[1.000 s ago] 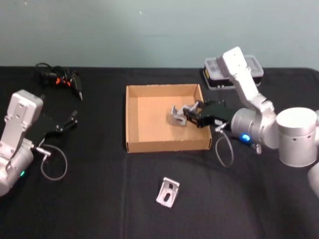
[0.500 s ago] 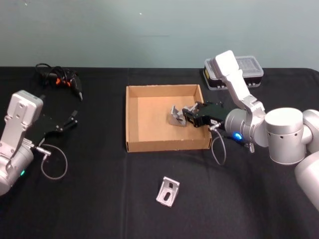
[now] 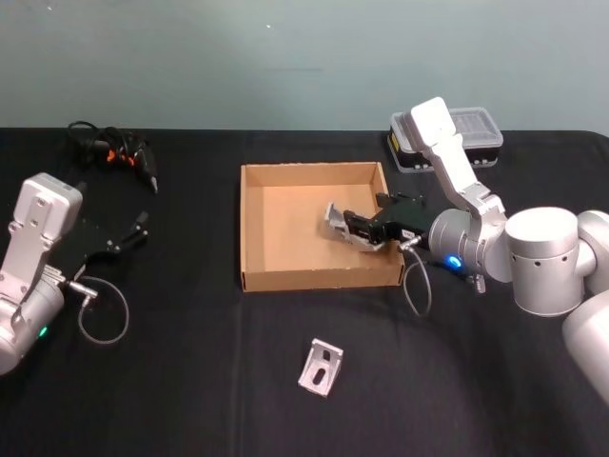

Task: Use one hand to pick up the angle iron from the table and place it into the box.

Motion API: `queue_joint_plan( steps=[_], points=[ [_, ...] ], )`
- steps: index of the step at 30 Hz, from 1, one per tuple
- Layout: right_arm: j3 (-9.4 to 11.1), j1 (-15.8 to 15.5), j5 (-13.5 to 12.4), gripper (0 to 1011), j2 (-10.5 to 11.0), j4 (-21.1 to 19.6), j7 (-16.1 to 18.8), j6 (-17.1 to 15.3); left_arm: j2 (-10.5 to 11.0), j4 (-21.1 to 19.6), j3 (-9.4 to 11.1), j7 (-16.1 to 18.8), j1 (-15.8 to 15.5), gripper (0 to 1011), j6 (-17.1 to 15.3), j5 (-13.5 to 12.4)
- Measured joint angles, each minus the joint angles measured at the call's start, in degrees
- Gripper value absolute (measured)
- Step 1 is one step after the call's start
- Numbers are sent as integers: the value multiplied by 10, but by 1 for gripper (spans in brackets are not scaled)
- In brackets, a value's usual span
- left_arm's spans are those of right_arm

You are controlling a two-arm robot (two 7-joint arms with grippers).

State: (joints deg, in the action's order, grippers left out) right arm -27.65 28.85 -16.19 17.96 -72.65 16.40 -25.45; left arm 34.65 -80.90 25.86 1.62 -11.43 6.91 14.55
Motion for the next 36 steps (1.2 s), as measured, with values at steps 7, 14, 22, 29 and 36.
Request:
queue_joint_plan(
  steps=[7, 14, 22, 29, 36],
  points=[
    [0, 0, 0, 865, 0, 0, 0, 0, 0, 0, 0, 0, 0, 1000, 0, 0],
    [-1, 0, 0, 1000, 1, 0, 0, 0, 0, 0, 0, 0, 0, 1000, 0, 0],
    [-1, 0, 0, 1000, 1, 0, 0, 0, 0, 0, 0, 0, 0, 1000, 0, 0],
    [1, -8, 1, 1000, 4, -13, 7, 3, 0, 0, 0, 0, 0, 1000, 0, 0],
    [7, -42, 8, 1000, 28, -80, 26, -13, 0, 0, 0, 0, 0, 1000, 0, 0]
  ],
)
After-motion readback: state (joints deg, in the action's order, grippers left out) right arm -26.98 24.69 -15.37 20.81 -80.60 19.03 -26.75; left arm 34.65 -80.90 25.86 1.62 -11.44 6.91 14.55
